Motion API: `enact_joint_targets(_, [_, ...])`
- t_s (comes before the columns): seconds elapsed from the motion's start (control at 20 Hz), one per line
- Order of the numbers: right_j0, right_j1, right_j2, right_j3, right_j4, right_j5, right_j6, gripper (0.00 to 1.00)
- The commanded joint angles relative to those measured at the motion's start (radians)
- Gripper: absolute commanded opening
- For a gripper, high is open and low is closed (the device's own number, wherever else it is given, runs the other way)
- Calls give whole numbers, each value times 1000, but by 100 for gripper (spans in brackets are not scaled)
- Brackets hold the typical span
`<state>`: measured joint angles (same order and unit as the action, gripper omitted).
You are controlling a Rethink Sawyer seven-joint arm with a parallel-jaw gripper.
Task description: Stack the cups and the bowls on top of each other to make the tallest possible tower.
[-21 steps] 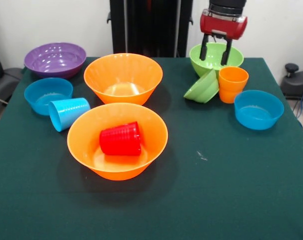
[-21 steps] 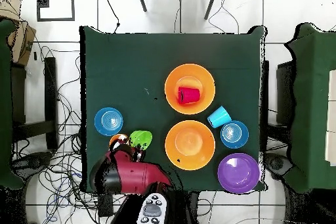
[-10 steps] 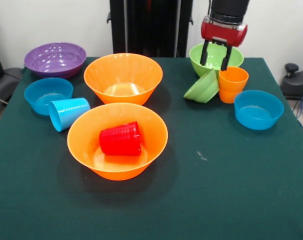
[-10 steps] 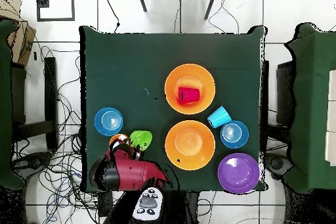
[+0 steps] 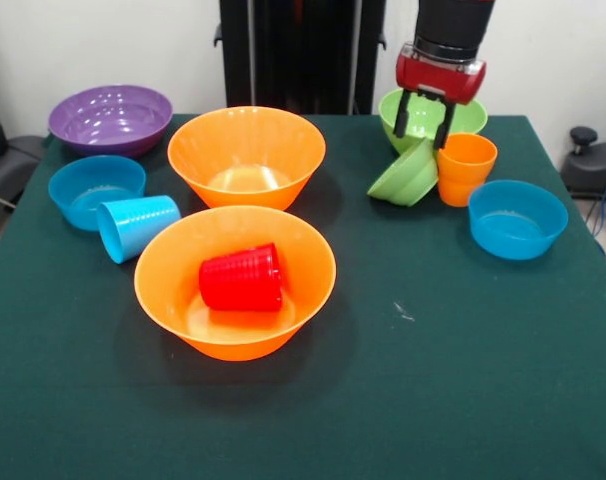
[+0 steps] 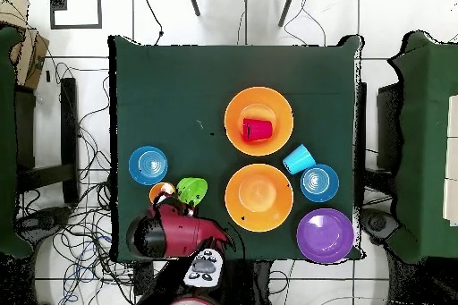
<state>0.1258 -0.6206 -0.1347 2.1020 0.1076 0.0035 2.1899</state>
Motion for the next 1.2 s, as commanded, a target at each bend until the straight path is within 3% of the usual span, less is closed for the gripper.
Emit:
enact_joint_targets(0.05, [11,46,45,-104,61,-9,156,100])
enact_joint_targets(0.3, [44,15,30,-98,89,33,167,100])
enact_joint_targets(1.2, [63,-89,32,-27,116,111,162,100])
